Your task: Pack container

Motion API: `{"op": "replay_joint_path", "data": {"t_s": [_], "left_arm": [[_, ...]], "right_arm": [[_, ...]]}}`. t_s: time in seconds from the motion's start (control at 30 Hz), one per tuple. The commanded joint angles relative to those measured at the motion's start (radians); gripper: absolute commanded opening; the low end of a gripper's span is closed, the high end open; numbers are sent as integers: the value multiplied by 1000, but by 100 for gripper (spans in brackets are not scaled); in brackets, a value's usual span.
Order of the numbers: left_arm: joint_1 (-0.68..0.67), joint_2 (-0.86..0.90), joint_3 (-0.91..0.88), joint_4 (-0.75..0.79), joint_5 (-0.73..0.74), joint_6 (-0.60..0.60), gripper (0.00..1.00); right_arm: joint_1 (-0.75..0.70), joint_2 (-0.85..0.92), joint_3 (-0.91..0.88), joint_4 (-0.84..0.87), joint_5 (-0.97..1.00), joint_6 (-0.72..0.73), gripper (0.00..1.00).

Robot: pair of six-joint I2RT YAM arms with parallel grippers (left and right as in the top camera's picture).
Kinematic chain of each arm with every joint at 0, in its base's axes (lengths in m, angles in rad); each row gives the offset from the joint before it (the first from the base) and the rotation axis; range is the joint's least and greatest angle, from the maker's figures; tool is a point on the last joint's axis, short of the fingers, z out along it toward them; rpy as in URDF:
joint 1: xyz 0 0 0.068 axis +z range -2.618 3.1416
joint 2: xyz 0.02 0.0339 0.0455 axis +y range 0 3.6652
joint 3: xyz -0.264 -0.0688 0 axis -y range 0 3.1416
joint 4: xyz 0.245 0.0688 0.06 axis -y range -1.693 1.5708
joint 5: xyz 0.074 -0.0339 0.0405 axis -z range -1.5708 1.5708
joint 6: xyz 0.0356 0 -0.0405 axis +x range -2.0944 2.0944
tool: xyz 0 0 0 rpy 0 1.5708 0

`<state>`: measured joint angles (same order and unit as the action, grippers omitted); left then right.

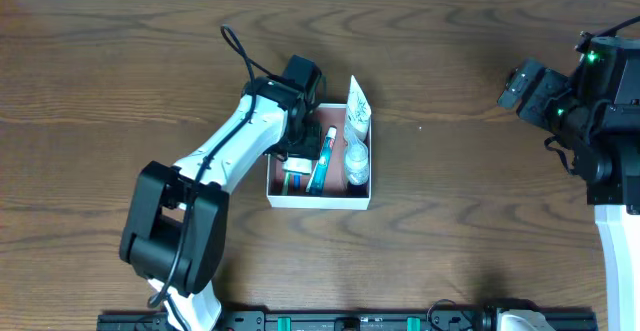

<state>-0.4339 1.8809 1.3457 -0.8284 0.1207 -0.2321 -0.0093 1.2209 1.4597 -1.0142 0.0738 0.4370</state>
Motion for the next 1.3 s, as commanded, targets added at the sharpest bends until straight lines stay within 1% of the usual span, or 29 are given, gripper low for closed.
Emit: {"op": "replay_joint_path", "data": {"t_s": [0.0, 0.03, 0.1, 0.27, 0.47, 0.53, 0.63, 0.7, 0.83, 1.0, 1.2, 1.27], "left_arm": [[-3, -66, 42, -17, -20, -6, 85], [-3, -89, 50, -19, -20, -6, 91], [-1, -135, 59, -19, -21, -6, 98], [17, -285, 61, -32, -88, -6, 98], [28, -455, 61, -31, -299, -5, 98], [28, -495, 61, -29, -327, -5, 98], [28, -552, 61, -56, -326, -4, 98], [29, -580, 61, -72, -384, 50, 98], [55, -624, 61, -36, -483, 64, 98], [150, -698, 61, 84, -469, 162, 98], [276, -788, 58, 98, -465, 178, 98], [324, -812, 47, 98, -430, 192, 98]], "right_arm": [[-5, 1, 8, -1, -3, -4, 99], [-5, 1, 8, -1, -3, -4, 99], [-5, 1, 8, -1, -3, -4, 99], [-5, 1, 8, -1, -3, -4, 99], [-5, 1, 8, -1, -3, -4, 99], [-5, 1, 8, -1, -3, -4, 99], [-5, 1, 8, -1, -3, -4, 99], [-5, 1, 8, -1, -3, -4, 99], [-5, 1, 8, -1, -3, -4, 99], [-5, 1, 8, -1, -3, -4, 99], [-5, 1, 8, -1, -3, -4, 99], [-5, 1, 8, -1, -3, -4, 99]]}}
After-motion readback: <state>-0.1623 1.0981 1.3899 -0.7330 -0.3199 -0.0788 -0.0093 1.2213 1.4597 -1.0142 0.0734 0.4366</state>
